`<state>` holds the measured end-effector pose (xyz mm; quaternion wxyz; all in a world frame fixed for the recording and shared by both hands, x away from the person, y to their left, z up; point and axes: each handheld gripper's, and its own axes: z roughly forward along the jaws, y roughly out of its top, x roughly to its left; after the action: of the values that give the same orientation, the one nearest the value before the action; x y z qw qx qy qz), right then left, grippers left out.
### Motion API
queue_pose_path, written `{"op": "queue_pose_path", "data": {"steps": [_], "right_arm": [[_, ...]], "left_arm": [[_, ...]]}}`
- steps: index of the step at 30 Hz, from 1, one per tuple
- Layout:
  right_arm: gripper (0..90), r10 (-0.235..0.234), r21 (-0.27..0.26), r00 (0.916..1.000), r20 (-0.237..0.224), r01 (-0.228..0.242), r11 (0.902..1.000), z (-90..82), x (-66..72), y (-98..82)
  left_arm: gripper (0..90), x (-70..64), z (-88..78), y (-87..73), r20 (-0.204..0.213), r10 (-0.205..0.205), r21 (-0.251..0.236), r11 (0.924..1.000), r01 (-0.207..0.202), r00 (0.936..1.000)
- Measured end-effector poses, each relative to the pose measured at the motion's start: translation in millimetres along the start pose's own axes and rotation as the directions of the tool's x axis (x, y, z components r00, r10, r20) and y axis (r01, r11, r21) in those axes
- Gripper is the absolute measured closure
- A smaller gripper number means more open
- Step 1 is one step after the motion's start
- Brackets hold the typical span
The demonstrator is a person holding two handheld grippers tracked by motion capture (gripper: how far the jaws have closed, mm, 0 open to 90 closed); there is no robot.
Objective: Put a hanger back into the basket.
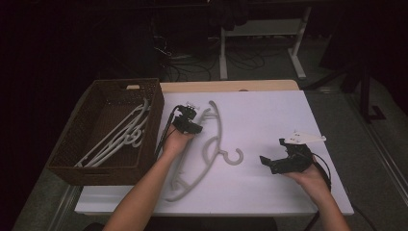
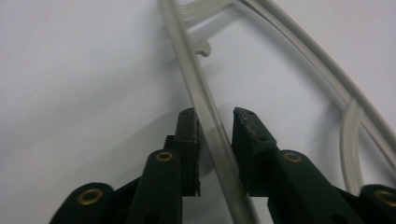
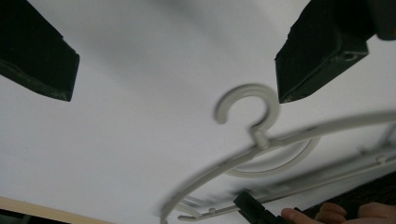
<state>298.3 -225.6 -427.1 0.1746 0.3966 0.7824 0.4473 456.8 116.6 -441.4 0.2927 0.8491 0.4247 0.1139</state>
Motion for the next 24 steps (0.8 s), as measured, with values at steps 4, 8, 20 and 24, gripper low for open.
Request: {"op": "queue_pose_path", "data": {"steps": [4, 8, 20, 24], "right_arm": [[0.0, 0.002, -0.005, 1.0, 0.0, -0.002, 1.0, -0.6, -0.8, 0.0], [0.0, 0.002, -0.004, 1.0, -0.001, -0.002, 1.0, -0.6, -0.8, -0.1], [0.0, 0.002, -0.006, 1.0, -0.003, -0.002, 1.0, -1.7, -0.5, -0.1], [0.0, 0.004, -0.01, 1.0, -0.003, -0.004, 0.9999, -2.4, -0.9, -0.3]], "left_arm": [[79.8, -7.5, 6.1, 8.6, 0.033, 0.014, 0.011, 0.9998, -0.014, 0.9994], [81.0, -22.7, 12.4, 19.2, 0.09, 0.048, 0.006, 0.9988, -0.049, 0.9948], [81.0, -91.2, 35.6, 43.6, 0.233, 0.234, -0.012, 0.9712, -0.238, 0.9437], [80.7, -103.9, 44.0, 42.2, 0.246, 0.258, -0.006, 0.9642, -0.265, 0.9341]]}}
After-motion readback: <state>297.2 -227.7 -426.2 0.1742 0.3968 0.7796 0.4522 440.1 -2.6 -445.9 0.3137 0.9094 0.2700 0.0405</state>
